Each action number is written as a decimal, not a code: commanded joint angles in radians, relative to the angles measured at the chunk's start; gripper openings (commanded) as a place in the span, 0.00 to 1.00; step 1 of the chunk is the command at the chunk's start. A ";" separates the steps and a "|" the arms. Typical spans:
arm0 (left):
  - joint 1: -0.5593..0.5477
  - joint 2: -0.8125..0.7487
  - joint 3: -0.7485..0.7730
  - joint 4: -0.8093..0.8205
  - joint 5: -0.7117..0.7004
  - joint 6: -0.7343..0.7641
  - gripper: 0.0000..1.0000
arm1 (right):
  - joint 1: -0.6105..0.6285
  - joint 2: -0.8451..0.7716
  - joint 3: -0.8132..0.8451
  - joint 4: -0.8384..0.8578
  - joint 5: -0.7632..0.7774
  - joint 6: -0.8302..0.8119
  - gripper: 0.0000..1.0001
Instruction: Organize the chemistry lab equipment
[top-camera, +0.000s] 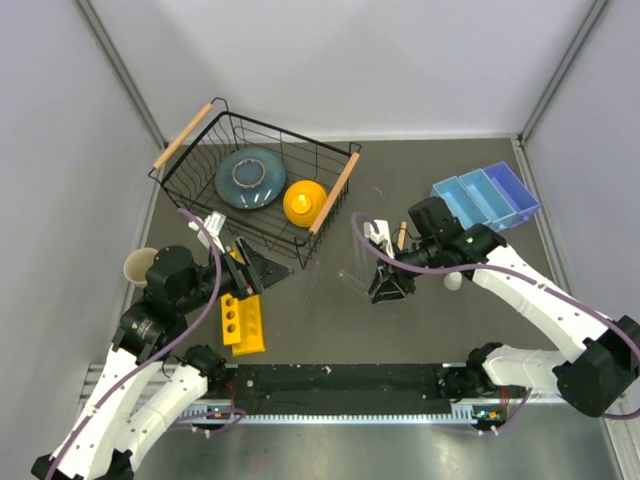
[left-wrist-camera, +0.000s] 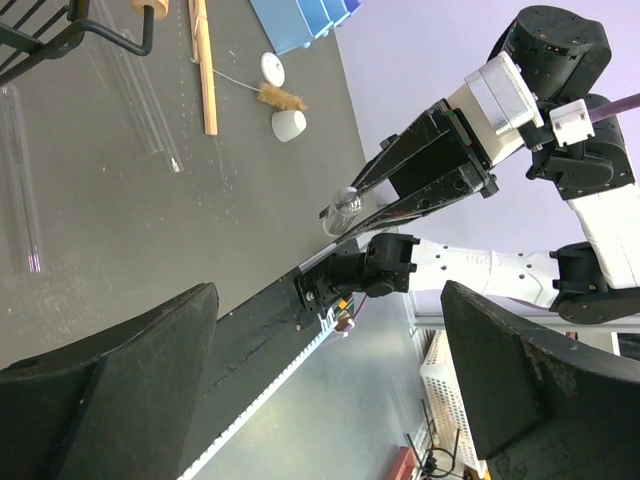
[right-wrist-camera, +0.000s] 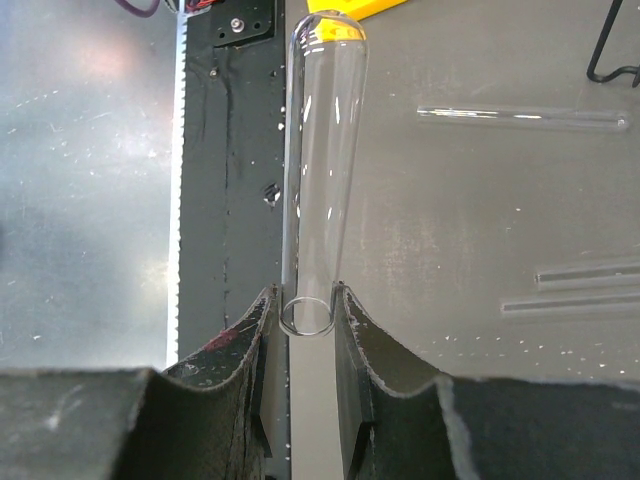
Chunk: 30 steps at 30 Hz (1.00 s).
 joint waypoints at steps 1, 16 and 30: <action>-0.004 0.014 -0.016 0.092 0.012 0.022 0.99 | 0.016 0.005 0.065 -0.017 -0.027 -0.020 0.14; -0.006 -0.046 -0.070 0.135 0.006 -0.009 0.99 | 0.014 0.006 0.055 -0.034 -0.064 -0.021 0.14; -0.004 -0.041 -0.064 0.154 0.019 -0.020 0.99 | 0.016 0.023 0.072 -0.035 -0.095 -0.014 0.14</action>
